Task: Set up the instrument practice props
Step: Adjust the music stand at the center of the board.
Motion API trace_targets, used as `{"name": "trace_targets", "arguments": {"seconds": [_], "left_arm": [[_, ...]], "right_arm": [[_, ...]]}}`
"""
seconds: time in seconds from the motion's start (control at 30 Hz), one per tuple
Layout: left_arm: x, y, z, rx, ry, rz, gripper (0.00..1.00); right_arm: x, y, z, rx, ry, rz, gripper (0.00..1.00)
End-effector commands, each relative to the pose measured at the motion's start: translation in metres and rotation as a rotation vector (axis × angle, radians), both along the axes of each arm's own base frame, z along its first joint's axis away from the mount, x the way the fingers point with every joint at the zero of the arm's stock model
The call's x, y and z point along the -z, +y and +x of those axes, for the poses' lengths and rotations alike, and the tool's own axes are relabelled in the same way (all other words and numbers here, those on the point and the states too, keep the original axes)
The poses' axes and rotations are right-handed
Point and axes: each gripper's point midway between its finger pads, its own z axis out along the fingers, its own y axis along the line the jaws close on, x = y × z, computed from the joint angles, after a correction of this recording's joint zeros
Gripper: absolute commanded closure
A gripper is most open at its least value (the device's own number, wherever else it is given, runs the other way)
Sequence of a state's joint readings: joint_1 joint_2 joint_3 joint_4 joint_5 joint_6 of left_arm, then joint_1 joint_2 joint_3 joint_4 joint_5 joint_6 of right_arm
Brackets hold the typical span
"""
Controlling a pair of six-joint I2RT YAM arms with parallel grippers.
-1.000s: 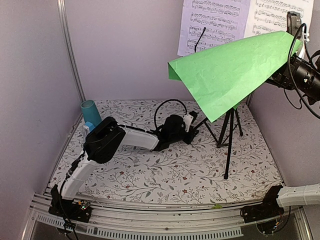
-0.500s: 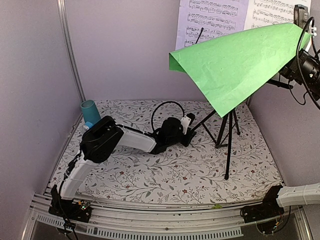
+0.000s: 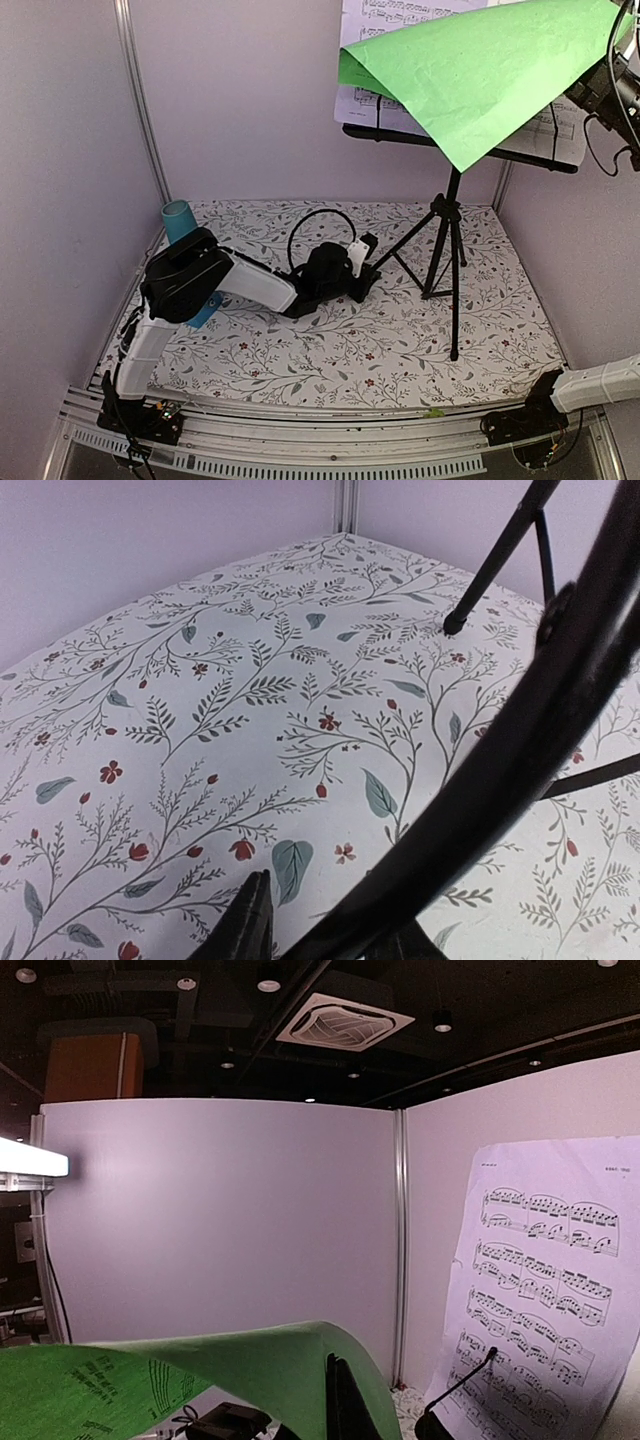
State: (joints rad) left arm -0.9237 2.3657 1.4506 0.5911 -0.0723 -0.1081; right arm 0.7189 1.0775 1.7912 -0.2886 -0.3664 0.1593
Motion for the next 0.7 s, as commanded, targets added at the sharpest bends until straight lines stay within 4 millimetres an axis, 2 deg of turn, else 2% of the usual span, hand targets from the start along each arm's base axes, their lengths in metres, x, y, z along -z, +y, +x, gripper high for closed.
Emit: {"name": "trace_targets", "arguments": {"seconds": [0.0,0.1,0.3,0.67], "left_arm": [[0.007,-0.001,-0.024,0.029,0.110,-0.044,0.83],[0.008,0.000,-0.031,0.061,0.113,-0.034,0.86],[0.015,0.001,-0.042,0.114,0.125,-0.002,0.94],[0.024,0.011,-0.054,0.132,0.132,0.040,0.97]], "right_arm": [[-0.019,-0.012,0.017,0.124,-0.005,0.038,1.00],[-0.024,-0.012,0.027,0.160,0.001,0.046,1.00],[-0.035,-0.012,0.032,0.179,-0.011,0.062,1.00],[-0.044,-0.021,0.047,0.301,-0.048,0.058,1.00]]}}
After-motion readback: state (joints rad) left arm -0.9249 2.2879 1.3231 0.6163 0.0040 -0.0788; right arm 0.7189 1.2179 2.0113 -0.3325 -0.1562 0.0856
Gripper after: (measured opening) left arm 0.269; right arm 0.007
